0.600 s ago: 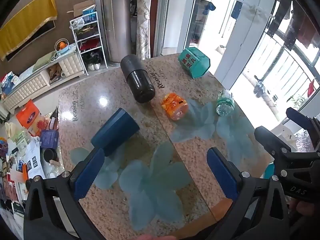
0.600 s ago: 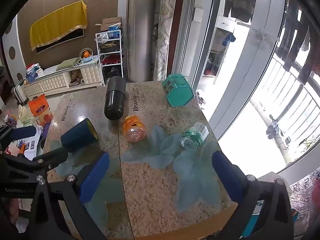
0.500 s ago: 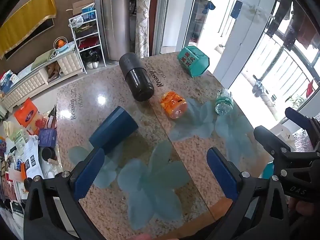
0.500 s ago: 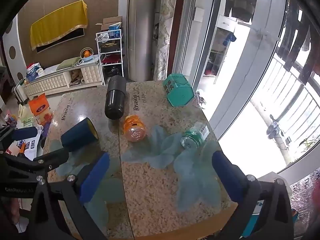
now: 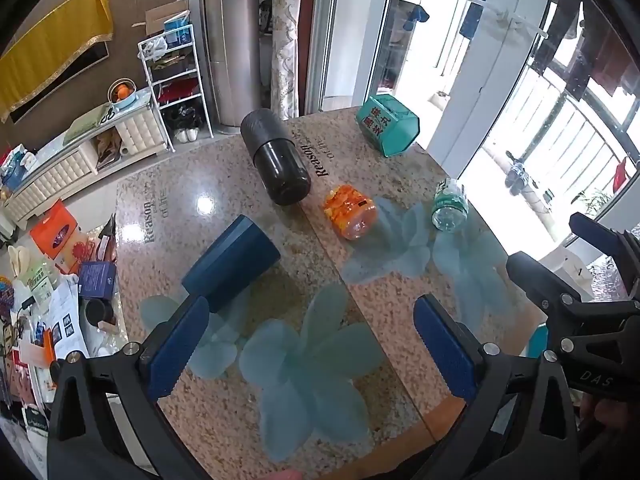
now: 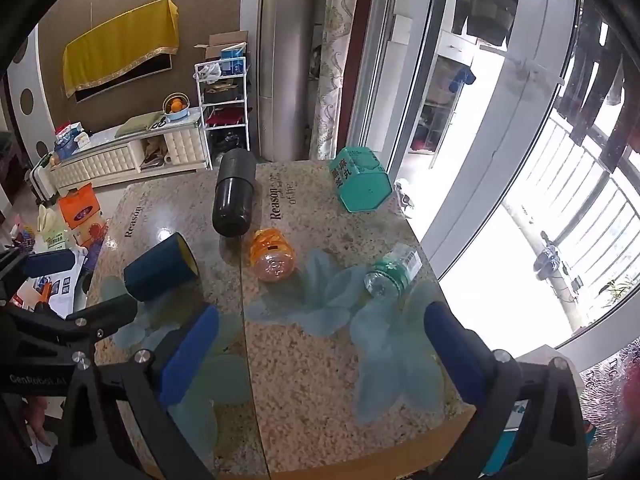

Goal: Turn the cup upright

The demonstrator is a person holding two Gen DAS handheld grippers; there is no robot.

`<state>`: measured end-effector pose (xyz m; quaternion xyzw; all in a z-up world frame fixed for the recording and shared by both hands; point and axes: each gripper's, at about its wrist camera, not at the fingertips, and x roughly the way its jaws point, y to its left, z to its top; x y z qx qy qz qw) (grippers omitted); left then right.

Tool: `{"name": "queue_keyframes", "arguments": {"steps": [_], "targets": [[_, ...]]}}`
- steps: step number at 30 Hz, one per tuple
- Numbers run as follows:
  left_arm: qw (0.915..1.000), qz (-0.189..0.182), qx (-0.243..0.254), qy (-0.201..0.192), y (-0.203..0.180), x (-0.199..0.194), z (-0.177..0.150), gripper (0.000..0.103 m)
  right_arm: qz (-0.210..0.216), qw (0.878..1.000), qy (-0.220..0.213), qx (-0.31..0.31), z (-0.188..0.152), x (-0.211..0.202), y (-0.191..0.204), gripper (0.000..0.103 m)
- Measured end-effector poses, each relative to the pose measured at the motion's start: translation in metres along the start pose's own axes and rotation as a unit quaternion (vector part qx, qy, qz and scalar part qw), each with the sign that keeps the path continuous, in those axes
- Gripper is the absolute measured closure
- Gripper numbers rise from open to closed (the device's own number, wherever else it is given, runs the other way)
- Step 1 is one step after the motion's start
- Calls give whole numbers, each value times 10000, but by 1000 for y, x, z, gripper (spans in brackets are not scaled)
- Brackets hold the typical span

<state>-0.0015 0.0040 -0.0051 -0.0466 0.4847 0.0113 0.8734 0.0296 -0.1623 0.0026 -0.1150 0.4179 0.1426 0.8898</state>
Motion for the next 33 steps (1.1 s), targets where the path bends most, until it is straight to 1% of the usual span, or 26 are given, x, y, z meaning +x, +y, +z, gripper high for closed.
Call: {"name": "queue_keyframes", "arguments": {"steps": [3,7,8,10,16,33], "targets": [[10000,-55,-15,-7,0,-2,-1,0,-4,10000,-3,4,0,0,0,0],[9990,-268,-279,242,5,3,-1,0,-16,10000,0,13,0,-1,1,0],[9989,-273,-279,250,5,3,-1,0,-21,10000,7,6,0,-1,1,0],[9992,-191,-267,223,5,2,-1,0,-20,10000,24,-18,0,-1,2,0],[9993,-118,-294,217,5,1,-1,0,27,10000,48,-37,-2,-2,4,0],[9992,-129,-306,226,8,2,-3,0,62,9999,84,-23,-2,-1,2,0]]}}
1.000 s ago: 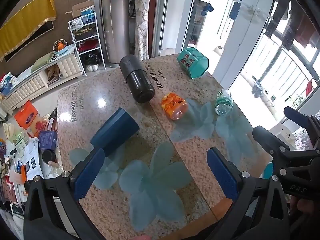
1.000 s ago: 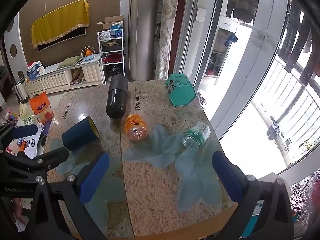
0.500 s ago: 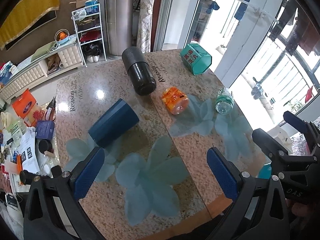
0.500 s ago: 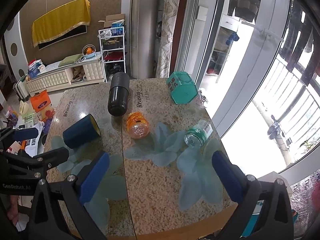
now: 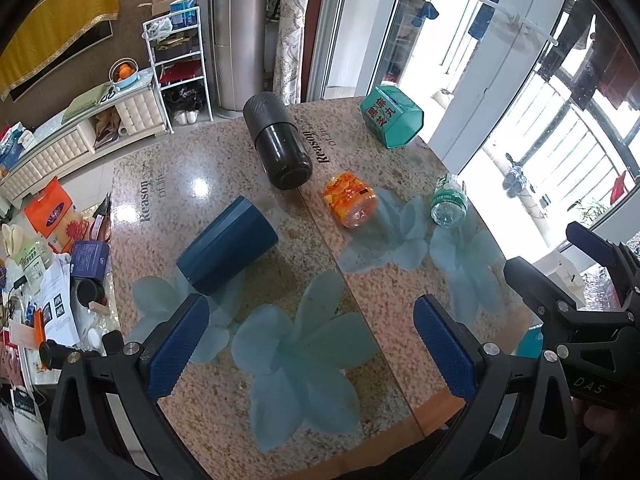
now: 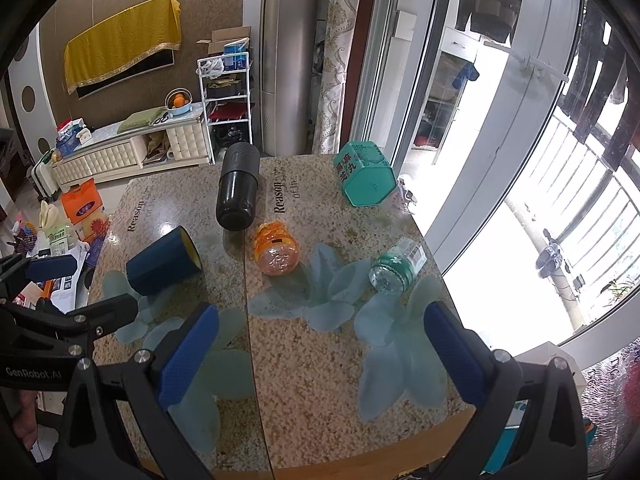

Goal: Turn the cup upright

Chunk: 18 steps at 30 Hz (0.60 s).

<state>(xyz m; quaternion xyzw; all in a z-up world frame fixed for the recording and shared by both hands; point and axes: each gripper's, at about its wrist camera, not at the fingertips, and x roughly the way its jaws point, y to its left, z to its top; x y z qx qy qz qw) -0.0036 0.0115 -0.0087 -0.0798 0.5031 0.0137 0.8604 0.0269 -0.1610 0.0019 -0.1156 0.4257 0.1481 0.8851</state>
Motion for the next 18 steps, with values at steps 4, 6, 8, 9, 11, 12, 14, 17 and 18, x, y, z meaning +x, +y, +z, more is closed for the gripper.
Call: {"name": "queue_keyframes", "arguments": {"steps": [4,6,8,9,11,12,14,17,18], "targets": [[10000,-27,0,25,2,1,-1,0,17,10000,6,-11,-1,1,1,0],[10000,-20,20,29,3,1,-2,0,27,10000,20,-19,-1,2,1,0],[10000,-39,48,61,3,2,-2,0,68,10000,38,-23,-2,3,2,0],[9999,-26,56,87,4,3,-2,0,86,10000,41,-26,-2,3,3,0],[9999,-11,64,139,5,6,-3,0,120,9999,50,-36,-2,4,5,0],[9998,-26,71,174,6,8,-3,0,147,9999,61,-41,-2,4,6,0],[9996,-10,119,249,9,11,-4,0,202,9998,72,-53,-3,5,8,0],[9994,73,198,284,12,15,-6,0,270,9995,123,-80,-2,8,11,0],[9993,57,227,307,15,16,-7,0,293,9994,150,-88,-2,10,12,0]]}}
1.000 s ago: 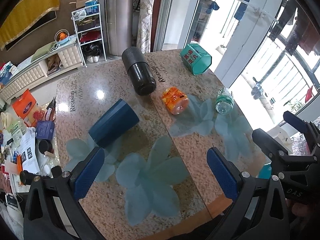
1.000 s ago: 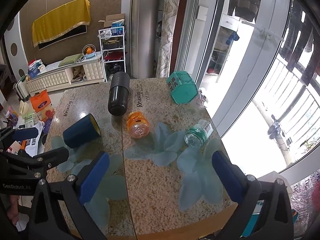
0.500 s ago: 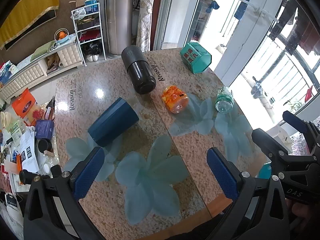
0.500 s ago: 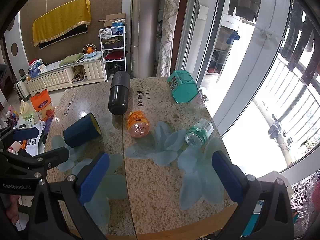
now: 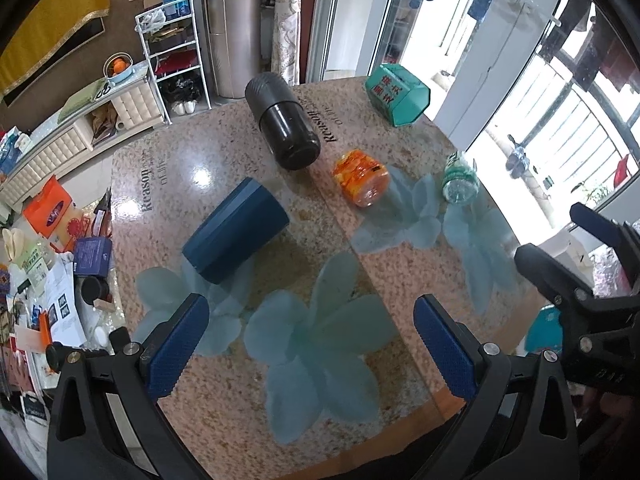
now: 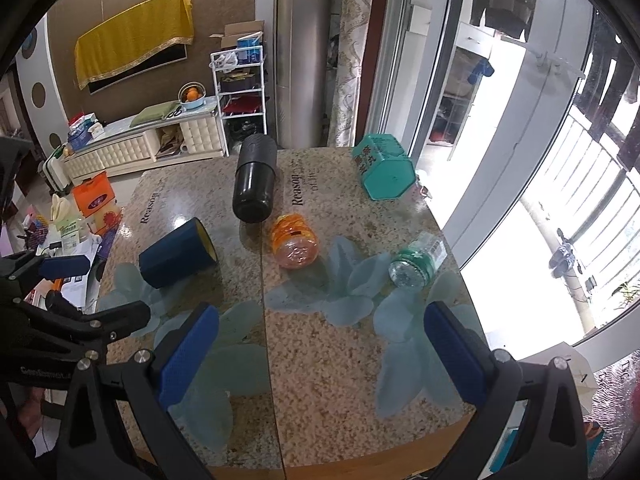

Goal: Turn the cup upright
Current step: 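Move the left gripper down to the lying blue cup and close on it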

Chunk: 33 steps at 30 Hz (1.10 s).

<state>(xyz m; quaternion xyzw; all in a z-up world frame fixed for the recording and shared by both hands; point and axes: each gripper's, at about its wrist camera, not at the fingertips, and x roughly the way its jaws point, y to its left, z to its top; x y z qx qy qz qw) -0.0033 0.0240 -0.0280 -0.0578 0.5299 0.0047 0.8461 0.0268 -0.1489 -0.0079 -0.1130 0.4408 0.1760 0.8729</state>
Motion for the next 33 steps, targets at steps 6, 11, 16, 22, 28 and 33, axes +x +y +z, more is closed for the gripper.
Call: {"name": "queue_keyframes", "arguments": {"steps": [6,11,16,22,28,33], "targets": [[9997,-105,120,184,12,11,-2,0,153,9997,181,-109,-2,11,6,0],[9990,49,405,203,26,19,0,0,298,9986,389,-222,0,22,10,0],[9961,221,789,332,37,33,3,0,429,9969,549,-356,2,34,16,0],[9873,274,1448,592,35,54,7,0,530,9944,764,-507,3,49,19,0],[9796,218,1842,771,37,79,14,0,606,9918,944,-607,8,61,19,0],[9772,43,1884,978,45,102,26,0,637,9900,1086,-635,11,74,13,0]]}}
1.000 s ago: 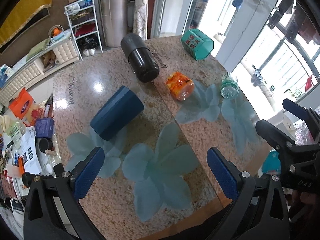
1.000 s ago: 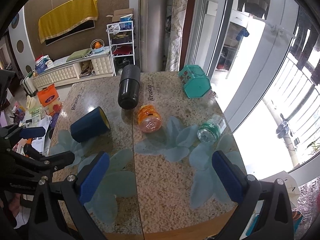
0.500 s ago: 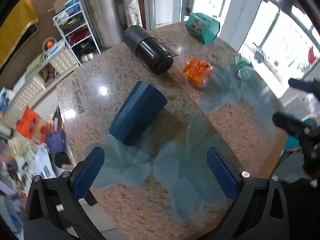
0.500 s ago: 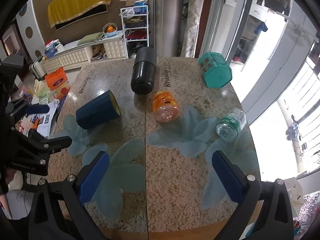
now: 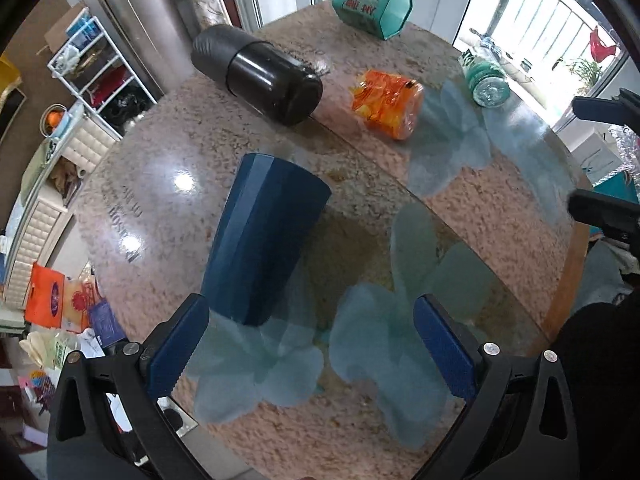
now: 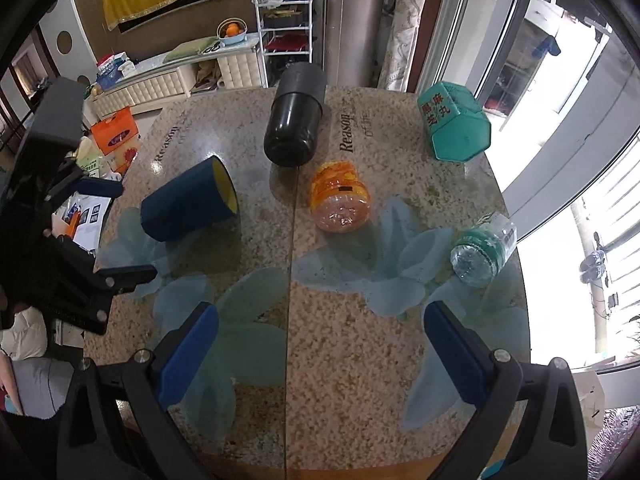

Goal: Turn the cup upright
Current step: 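Move the left gripper down to the lying blue cup and close on it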

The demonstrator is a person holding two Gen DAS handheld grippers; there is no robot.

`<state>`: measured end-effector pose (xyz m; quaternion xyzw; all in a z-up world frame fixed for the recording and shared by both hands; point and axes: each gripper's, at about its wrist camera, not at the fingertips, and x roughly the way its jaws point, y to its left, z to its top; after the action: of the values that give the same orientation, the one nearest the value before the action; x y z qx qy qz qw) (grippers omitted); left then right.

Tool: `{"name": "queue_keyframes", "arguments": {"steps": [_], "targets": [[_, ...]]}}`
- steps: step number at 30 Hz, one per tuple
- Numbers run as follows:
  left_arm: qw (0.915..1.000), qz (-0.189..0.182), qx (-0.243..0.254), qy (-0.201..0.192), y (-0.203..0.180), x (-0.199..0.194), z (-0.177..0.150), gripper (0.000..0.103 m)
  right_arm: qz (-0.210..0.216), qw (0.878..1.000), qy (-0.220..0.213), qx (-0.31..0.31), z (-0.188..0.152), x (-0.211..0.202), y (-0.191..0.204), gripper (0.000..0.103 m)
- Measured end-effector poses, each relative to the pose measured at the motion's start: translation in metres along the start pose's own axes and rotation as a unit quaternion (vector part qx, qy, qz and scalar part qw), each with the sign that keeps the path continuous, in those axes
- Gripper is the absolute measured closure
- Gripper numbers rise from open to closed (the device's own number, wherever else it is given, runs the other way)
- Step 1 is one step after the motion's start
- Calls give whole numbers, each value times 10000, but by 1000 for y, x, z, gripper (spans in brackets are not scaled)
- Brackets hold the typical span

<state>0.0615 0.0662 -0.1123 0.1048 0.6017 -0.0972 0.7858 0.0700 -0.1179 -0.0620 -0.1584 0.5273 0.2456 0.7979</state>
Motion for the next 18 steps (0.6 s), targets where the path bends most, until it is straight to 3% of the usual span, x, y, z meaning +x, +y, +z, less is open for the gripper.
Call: {"name": "queue_keyframes", "arguments": {"steps": [3,9,13,18], "targets": [[9997,165,-113,106,13,15,7,0,0,10000,74,-11,3,7,-4,0],[9997,-63,-9,237,31,38,16,0,68,9997,255,16,9,22,-14,0],[9995,51,33,302,36,51,22,0,127,9993,351,0,13,34,-15,0],[9984,-226,-33,523,41,72,31,0,179,9986,488,-16,18,48,-17,0]]}}
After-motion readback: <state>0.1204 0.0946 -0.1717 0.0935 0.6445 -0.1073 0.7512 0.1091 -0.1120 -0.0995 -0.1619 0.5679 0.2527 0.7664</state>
